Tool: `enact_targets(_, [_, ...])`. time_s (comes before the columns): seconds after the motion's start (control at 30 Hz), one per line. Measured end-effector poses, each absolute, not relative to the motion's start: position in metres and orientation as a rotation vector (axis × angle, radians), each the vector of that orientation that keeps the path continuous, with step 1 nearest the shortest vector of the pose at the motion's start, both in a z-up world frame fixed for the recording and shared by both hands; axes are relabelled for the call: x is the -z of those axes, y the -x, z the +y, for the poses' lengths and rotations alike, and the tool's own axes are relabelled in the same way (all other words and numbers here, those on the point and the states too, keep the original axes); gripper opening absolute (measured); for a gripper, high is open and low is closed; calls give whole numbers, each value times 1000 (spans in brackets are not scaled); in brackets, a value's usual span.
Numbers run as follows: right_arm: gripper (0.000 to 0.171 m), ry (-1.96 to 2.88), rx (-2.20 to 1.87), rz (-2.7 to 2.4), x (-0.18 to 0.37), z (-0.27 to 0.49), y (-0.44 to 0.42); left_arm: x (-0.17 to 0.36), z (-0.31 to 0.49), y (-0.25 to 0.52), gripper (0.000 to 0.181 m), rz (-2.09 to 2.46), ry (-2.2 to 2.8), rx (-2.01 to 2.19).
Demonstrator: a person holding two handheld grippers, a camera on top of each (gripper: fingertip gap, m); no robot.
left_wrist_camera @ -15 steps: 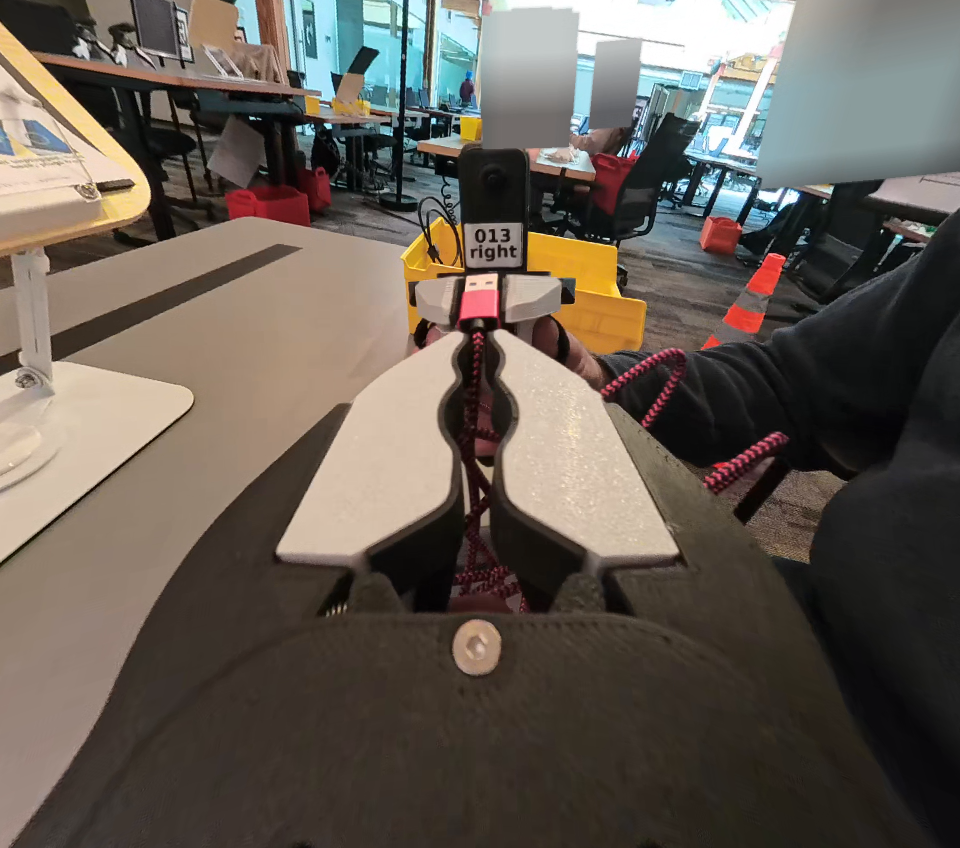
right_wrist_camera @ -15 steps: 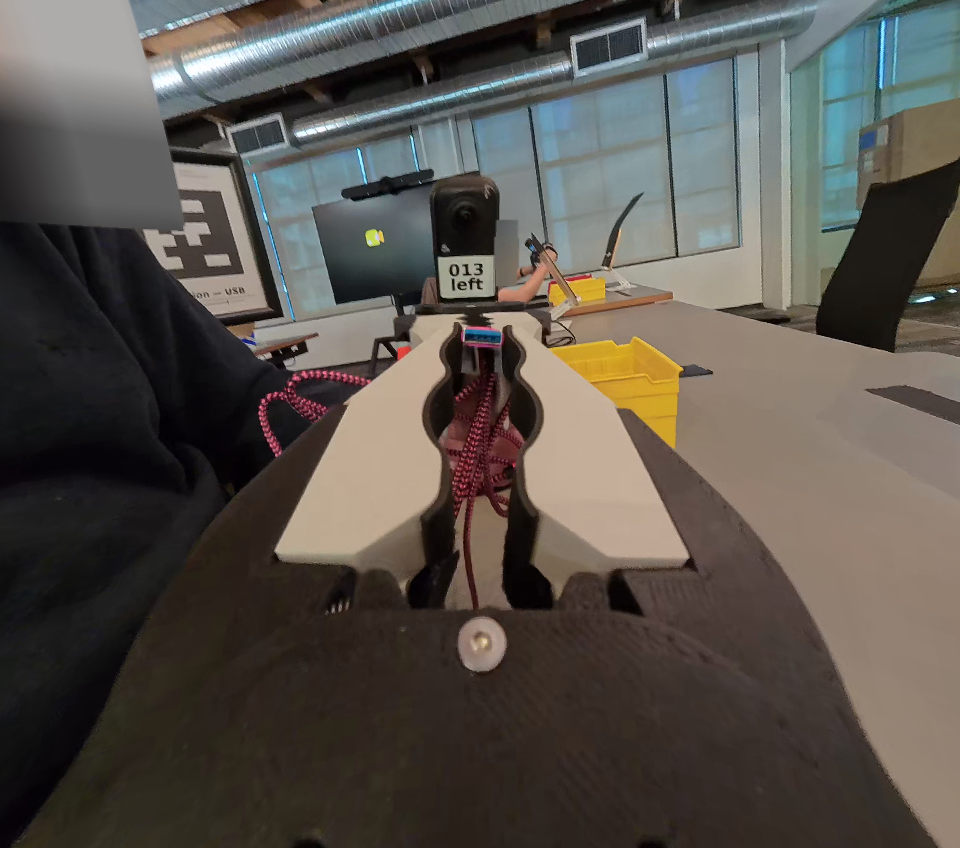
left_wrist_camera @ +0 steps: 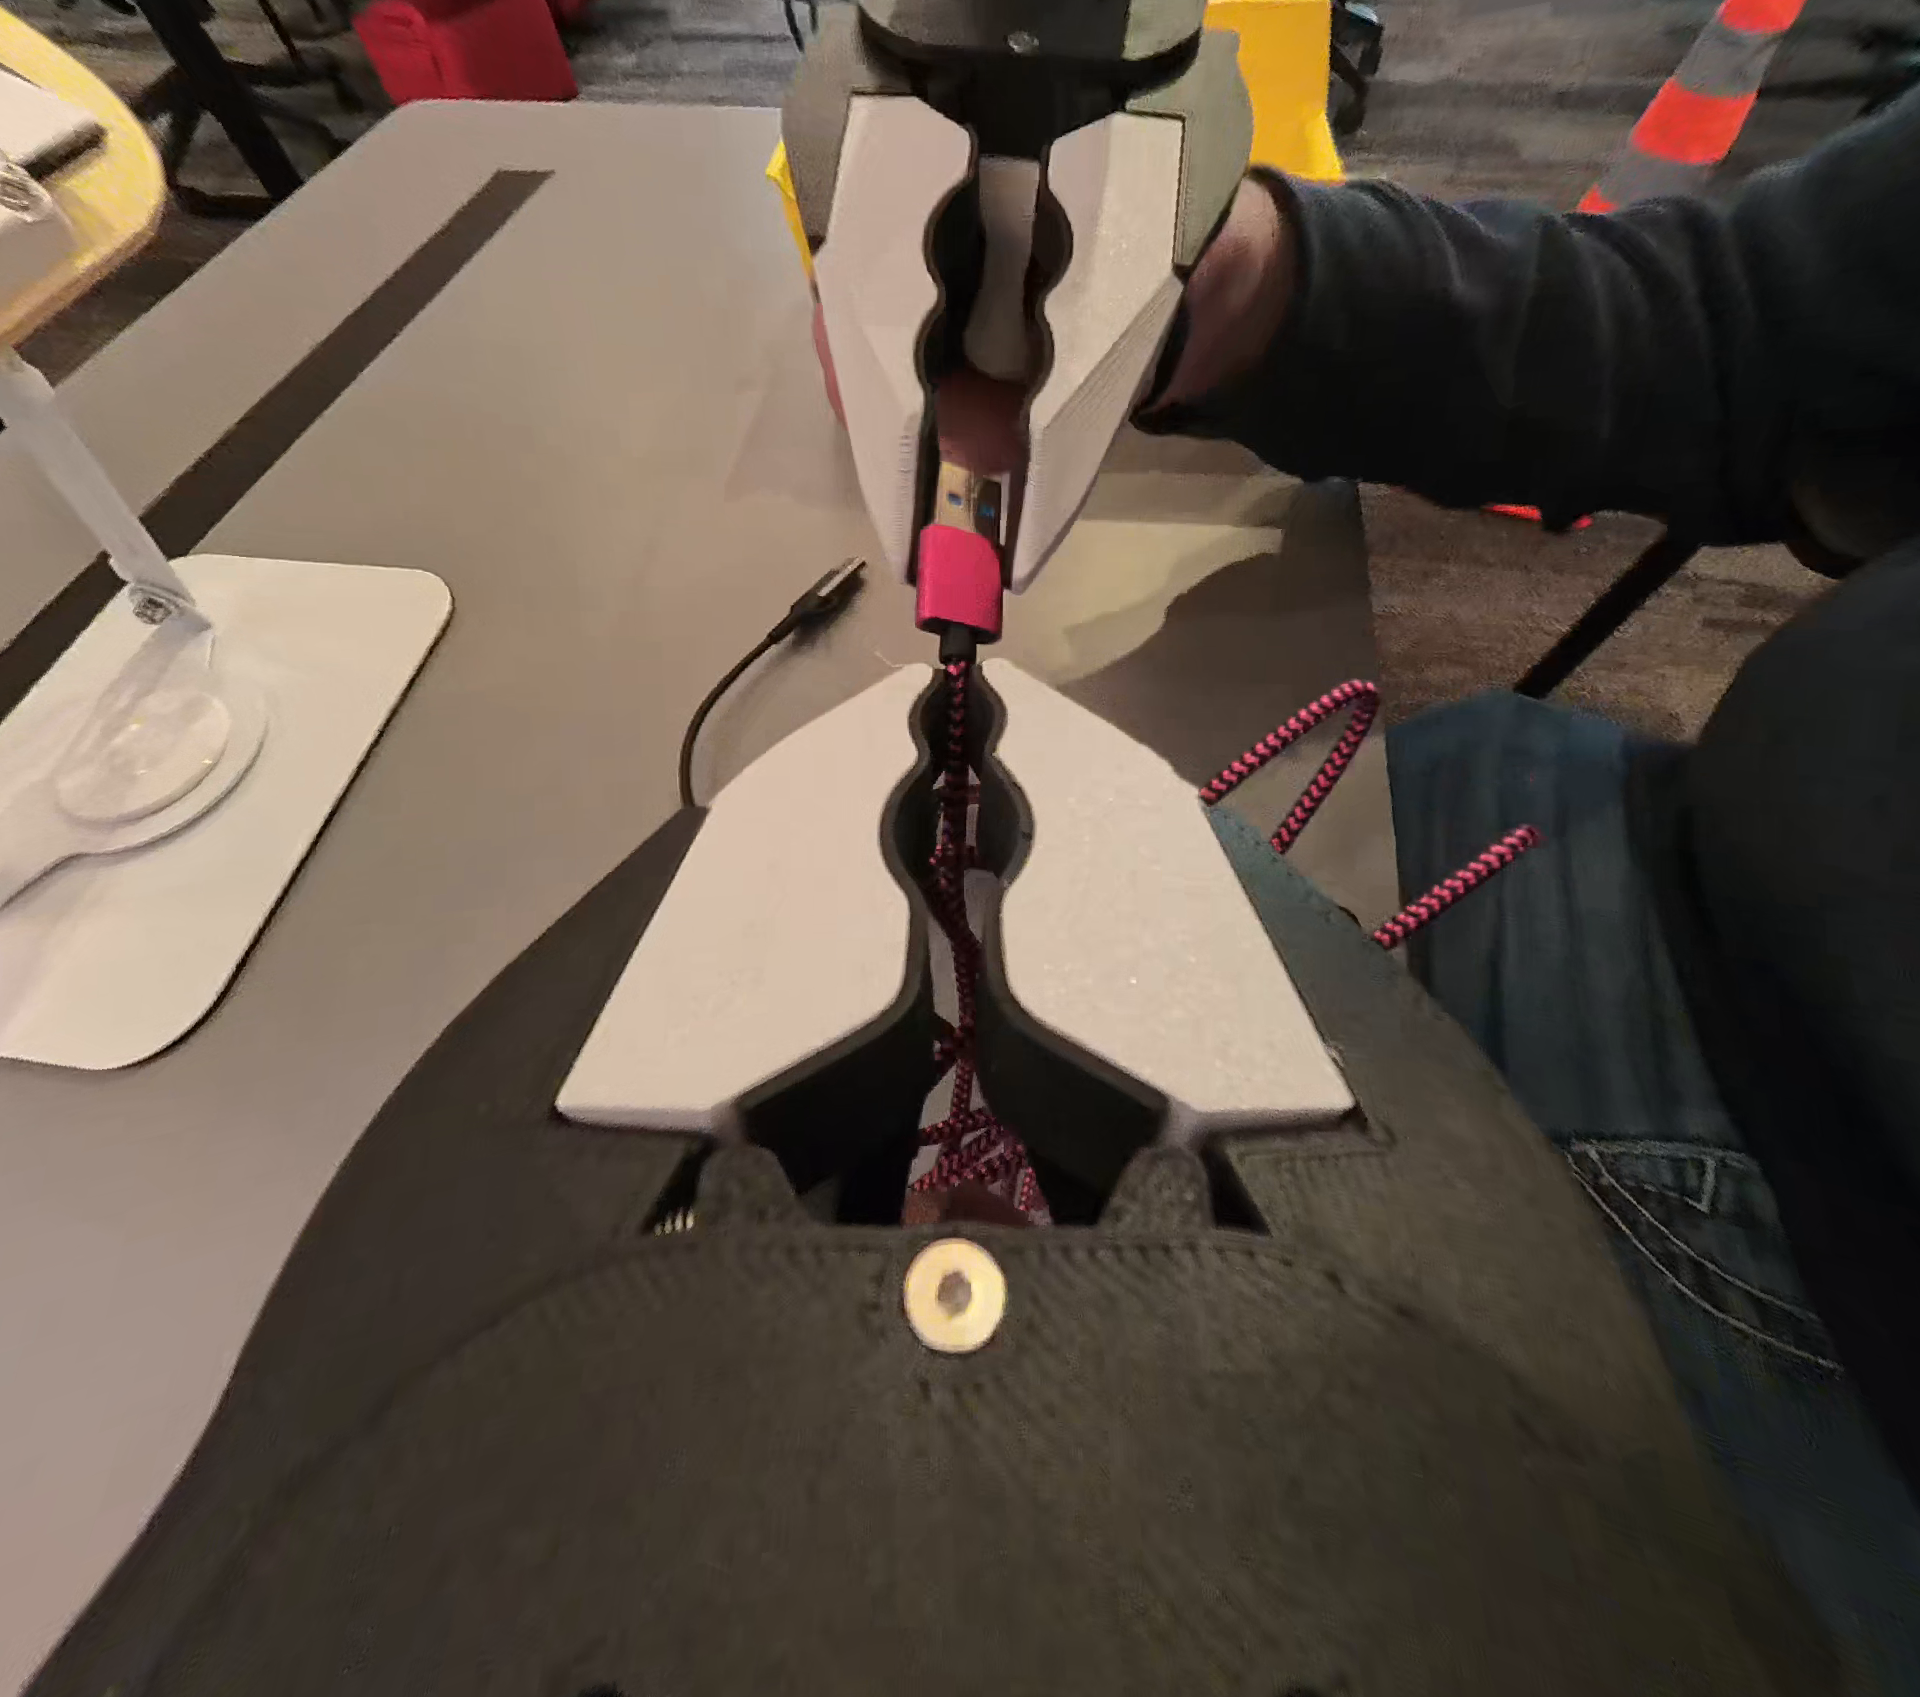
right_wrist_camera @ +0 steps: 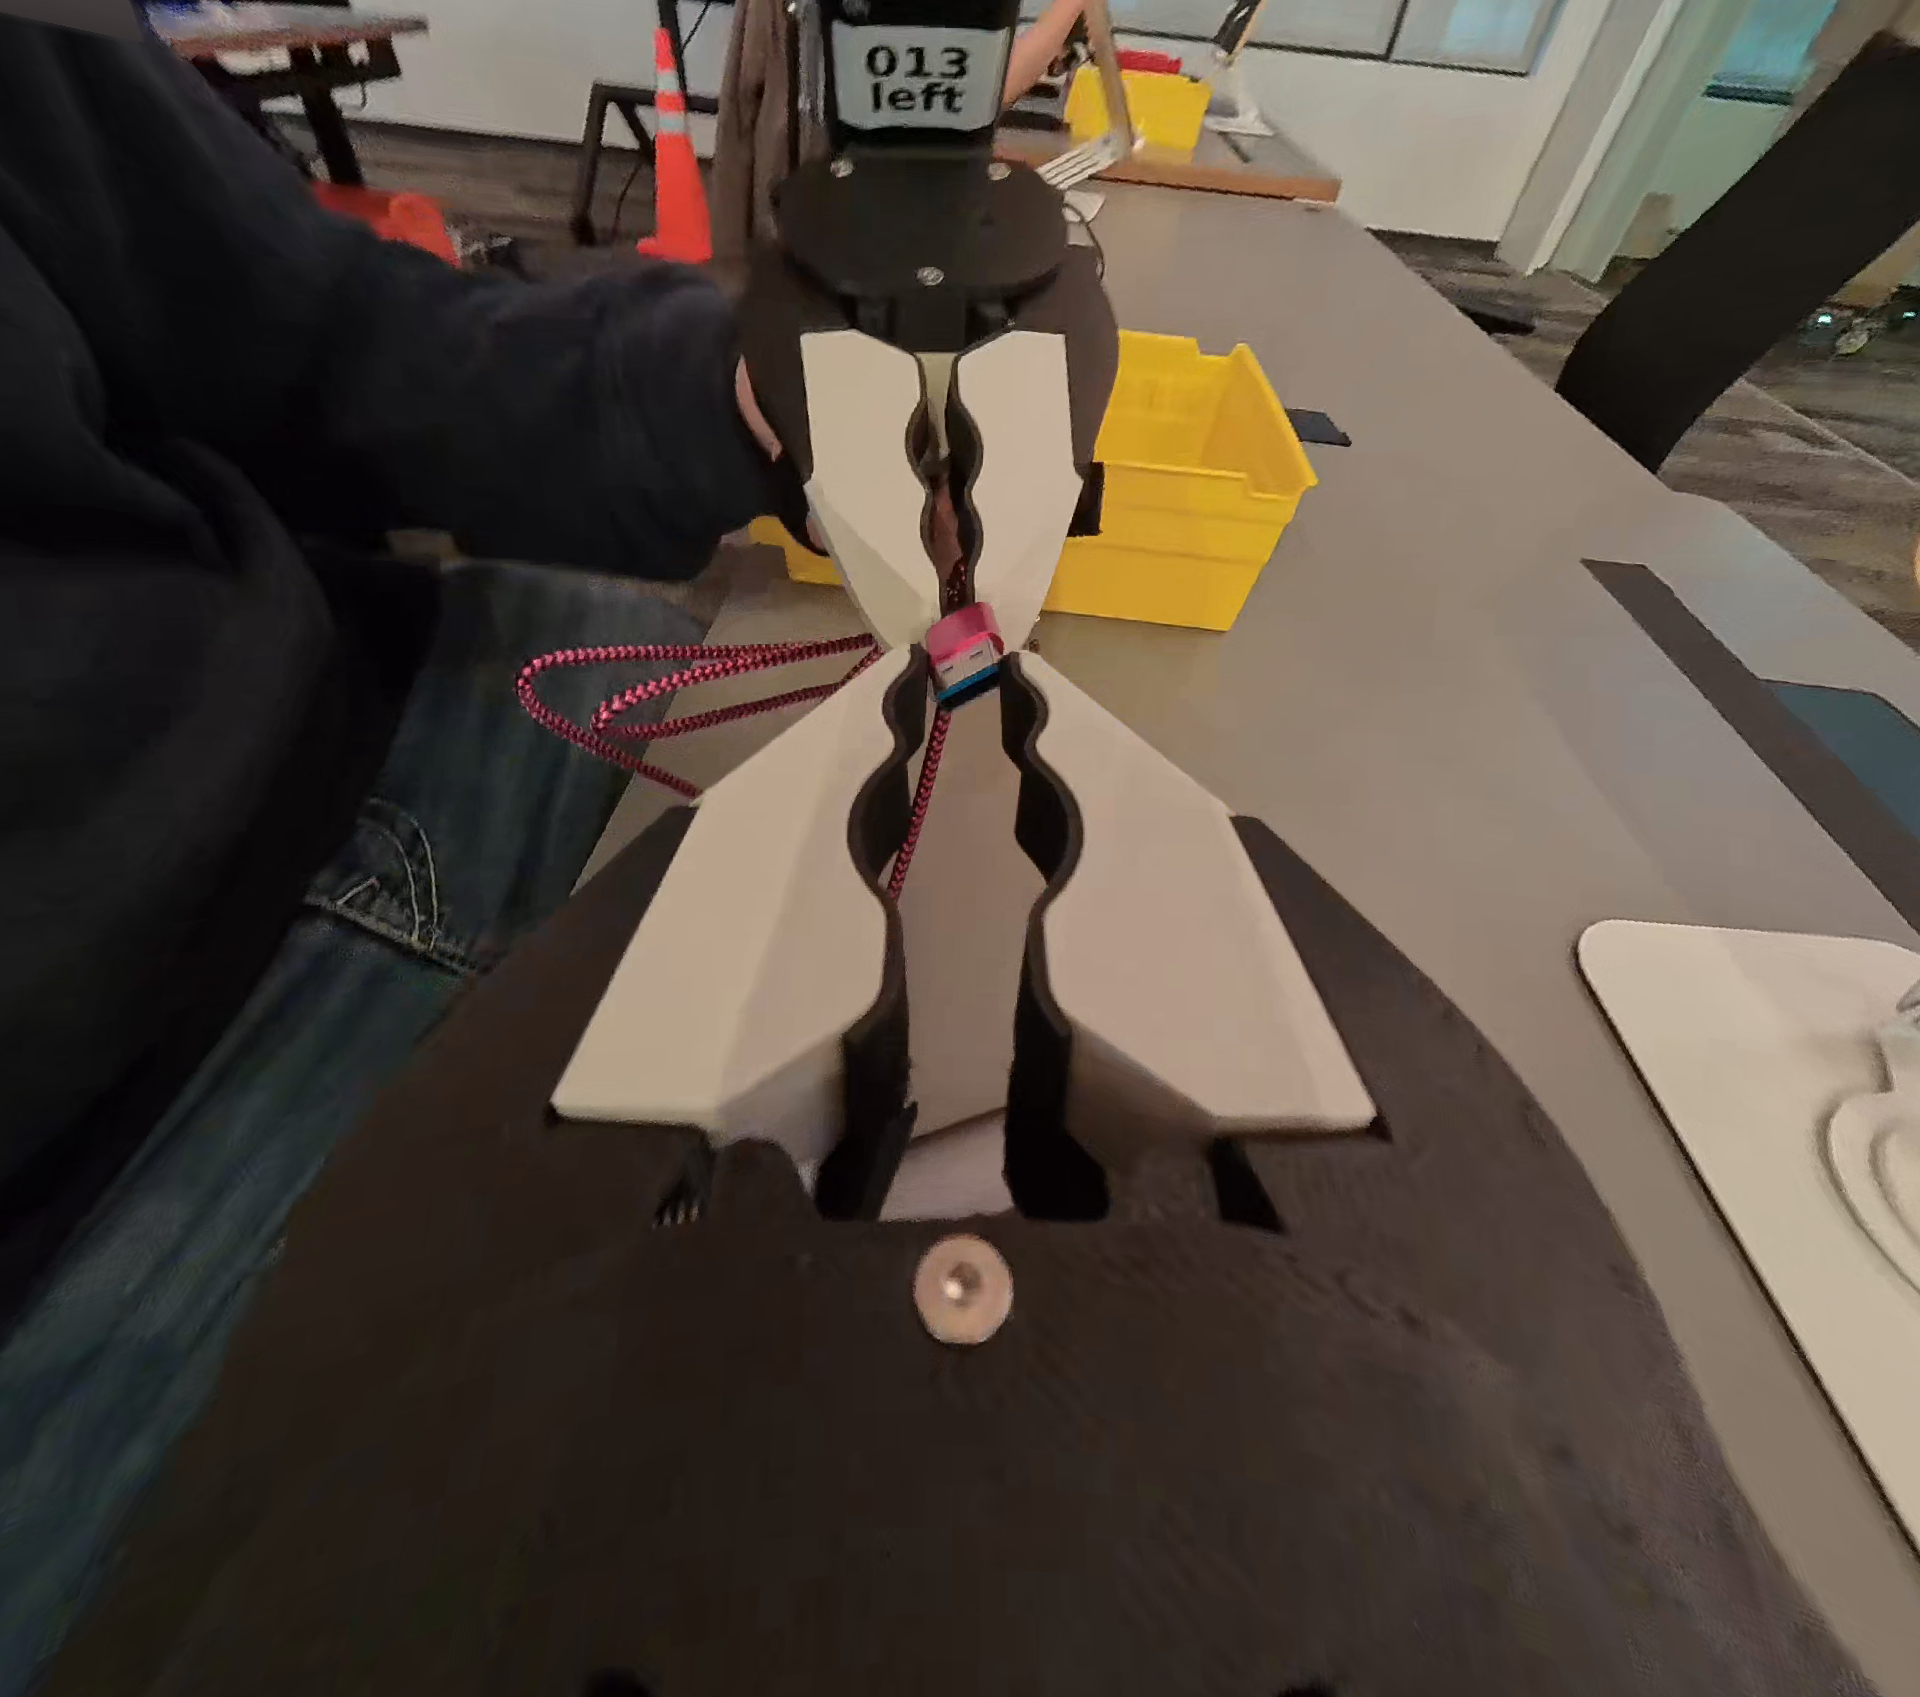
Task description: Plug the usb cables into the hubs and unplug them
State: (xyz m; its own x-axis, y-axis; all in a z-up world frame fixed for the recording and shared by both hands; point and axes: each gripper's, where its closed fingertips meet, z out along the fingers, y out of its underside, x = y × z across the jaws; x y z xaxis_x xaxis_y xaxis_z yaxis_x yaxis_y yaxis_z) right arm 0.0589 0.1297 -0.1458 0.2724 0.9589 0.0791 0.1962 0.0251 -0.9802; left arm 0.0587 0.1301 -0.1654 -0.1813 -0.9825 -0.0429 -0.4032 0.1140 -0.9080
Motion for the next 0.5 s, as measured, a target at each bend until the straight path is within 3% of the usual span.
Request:
enact_targets(0.33, [3, 1360, -1212, -912, 135, 130, -58, 149, 130, -60, 10, 1565, 1245, 1068])
enact_targets(0.5, [3, 1358, -1363, -811, 141, 130, -58, 158, 131, -63, 5, 1549, 1206, 987])
